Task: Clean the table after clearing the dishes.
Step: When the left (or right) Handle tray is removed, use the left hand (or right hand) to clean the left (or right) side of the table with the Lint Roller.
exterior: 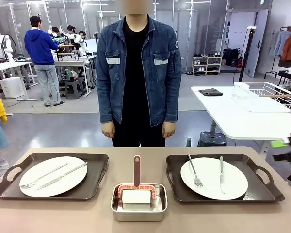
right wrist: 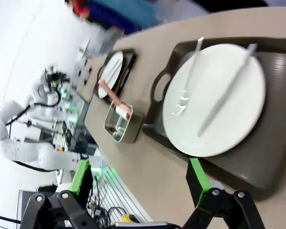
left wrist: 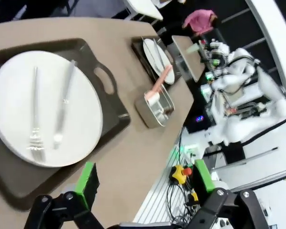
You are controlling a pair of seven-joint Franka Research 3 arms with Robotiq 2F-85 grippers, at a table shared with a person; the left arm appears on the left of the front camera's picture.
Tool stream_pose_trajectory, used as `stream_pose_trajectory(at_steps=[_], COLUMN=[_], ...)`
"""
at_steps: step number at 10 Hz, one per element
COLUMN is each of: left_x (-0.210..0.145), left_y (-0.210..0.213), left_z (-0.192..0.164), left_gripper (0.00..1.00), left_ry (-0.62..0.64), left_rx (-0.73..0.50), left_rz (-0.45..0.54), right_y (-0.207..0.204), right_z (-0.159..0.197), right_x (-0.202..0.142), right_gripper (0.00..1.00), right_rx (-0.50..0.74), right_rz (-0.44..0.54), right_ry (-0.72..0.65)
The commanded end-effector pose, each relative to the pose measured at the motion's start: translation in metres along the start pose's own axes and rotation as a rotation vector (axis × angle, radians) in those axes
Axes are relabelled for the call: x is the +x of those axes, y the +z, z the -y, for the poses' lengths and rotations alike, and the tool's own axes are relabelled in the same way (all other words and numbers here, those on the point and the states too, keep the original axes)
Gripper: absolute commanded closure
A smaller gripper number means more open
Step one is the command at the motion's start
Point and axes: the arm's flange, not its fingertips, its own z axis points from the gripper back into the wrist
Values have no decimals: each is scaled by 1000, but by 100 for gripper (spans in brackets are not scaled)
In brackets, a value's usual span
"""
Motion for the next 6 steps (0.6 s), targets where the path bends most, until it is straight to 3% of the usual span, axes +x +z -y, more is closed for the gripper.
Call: stream_pose_trajectory(at_steps=[1, 3, 4, 6], left_x=[-7, -37, -40, -47], left_y=[31, 66, 71, 71], left_z=[-27, -35, -36, -41], left_gripper=[0, 0, 0, 0], left_ry=[8, 68, 90, 86], left_rx=[-14, 35, 53, 60], left_rz=[123, 259, 254, 231], right_y=[38, 78, 85, 89], right_z=[16, 30, 33, 33], right_x=[-4, -23, -25, -30], right_gripper=[0, 0, 0, 0], right_rx=[-16, -49, -58, -73], right_rz=[120, 218, 246, 209], right_ry=[-11, -71, -102, -97])
